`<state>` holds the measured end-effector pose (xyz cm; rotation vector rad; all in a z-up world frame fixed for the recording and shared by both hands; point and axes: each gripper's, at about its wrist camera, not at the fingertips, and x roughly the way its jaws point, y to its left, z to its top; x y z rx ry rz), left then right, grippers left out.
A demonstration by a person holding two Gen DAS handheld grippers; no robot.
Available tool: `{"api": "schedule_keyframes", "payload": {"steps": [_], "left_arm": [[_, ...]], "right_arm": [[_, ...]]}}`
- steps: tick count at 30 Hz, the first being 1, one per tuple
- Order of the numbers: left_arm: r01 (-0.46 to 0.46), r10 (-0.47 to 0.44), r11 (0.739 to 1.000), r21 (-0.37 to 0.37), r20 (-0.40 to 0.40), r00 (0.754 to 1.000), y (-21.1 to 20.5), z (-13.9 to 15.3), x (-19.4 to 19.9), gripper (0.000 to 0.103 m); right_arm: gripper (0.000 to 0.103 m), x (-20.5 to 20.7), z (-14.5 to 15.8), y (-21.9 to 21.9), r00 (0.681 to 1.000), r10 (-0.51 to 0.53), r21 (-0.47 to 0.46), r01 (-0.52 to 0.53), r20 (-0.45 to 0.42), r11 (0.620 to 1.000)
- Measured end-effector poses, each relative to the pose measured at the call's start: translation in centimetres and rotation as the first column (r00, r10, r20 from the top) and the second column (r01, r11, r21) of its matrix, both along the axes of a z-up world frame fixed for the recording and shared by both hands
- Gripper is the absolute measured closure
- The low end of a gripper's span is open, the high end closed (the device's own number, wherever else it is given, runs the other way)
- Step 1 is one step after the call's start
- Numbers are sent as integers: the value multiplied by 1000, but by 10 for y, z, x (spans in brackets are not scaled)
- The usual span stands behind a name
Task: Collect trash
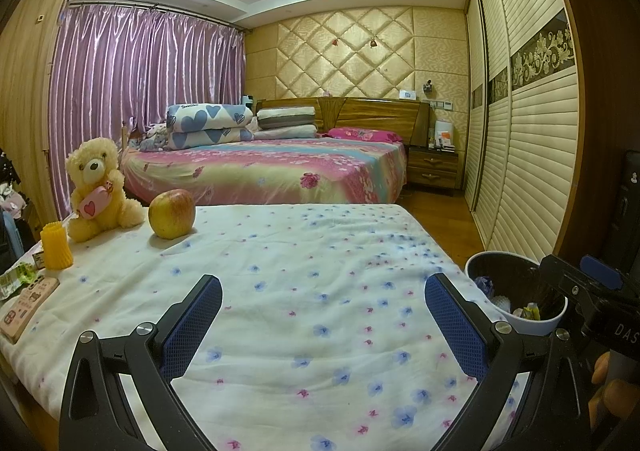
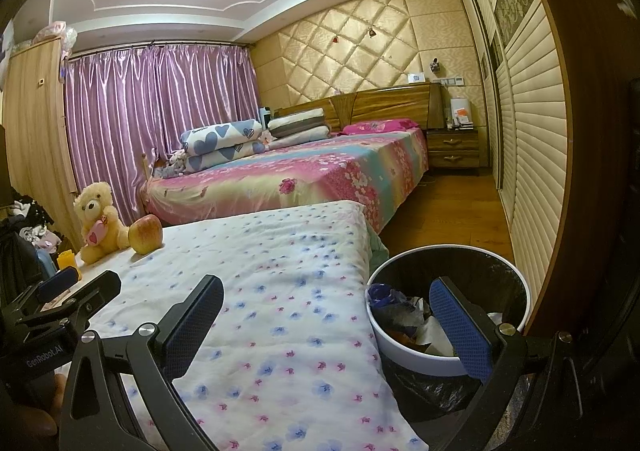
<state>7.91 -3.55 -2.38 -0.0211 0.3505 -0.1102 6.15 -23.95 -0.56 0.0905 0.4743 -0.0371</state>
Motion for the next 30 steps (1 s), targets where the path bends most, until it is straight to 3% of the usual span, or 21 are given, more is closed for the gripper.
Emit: {"api": "schedule_keyframes", "payload": {"steps": [30], "left_arm": [[4,-4,1000,-2,-5,1000,2,-2,2,1]], "right_arm": [[0,-1,0,5,1000,5,-1,-5,-3,1000]]}}
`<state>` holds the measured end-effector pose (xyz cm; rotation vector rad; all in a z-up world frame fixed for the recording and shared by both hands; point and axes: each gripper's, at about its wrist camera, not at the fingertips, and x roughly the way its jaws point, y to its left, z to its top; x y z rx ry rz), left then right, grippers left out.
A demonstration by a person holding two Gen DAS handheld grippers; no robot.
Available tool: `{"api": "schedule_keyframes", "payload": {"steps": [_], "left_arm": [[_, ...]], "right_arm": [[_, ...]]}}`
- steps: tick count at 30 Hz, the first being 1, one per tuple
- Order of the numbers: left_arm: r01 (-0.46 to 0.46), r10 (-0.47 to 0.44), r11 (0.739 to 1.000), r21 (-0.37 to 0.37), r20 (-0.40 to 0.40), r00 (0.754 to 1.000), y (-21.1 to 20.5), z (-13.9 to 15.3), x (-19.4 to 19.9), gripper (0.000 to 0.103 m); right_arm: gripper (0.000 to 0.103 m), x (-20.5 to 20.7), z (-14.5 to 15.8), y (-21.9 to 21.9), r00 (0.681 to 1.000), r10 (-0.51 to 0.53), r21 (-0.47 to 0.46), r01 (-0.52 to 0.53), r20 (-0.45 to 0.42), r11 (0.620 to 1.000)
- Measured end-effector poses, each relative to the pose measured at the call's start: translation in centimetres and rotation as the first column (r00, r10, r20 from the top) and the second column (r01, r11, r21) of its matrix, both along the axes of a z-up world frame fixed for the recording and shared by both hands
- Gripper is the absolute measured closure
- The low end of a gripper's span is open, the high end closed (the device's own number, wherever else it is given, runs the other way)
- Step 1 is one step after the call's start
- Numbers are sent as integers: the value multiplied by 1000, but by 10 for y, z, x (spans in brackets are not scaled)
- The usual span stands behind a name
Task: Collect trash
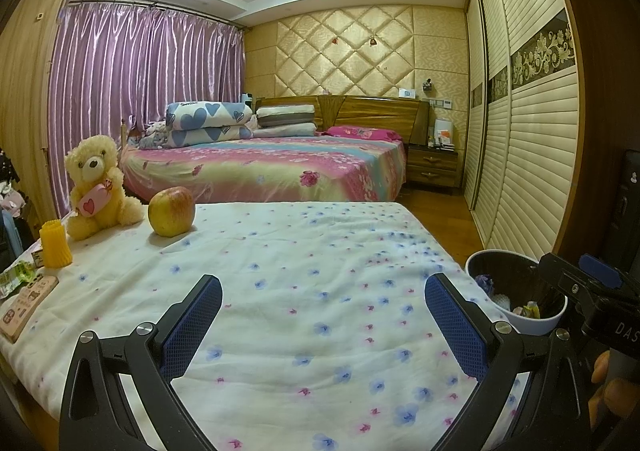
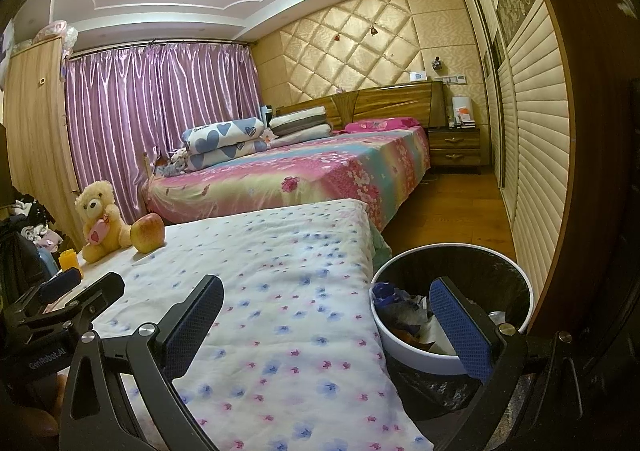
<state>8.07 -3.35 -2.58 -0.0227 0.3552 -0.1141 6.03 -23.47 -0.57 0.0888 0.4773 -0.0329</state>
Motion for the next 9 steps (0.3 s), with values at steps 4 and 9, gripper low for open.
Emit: {"api": "schedule_keyframes", "payload": {"steps": [4,9], "left_arm": [[0,0,1000,-2,1,1000,0,-1,0,1],[0,0,1000,-4,-3,1000,2,-1,-1,1]], "right_arm": [[0,0,-2,5,1000,5,-2,-5,-2,1000],[0,1,-4,7,1000,9,0,-9,-14,1000]]}}
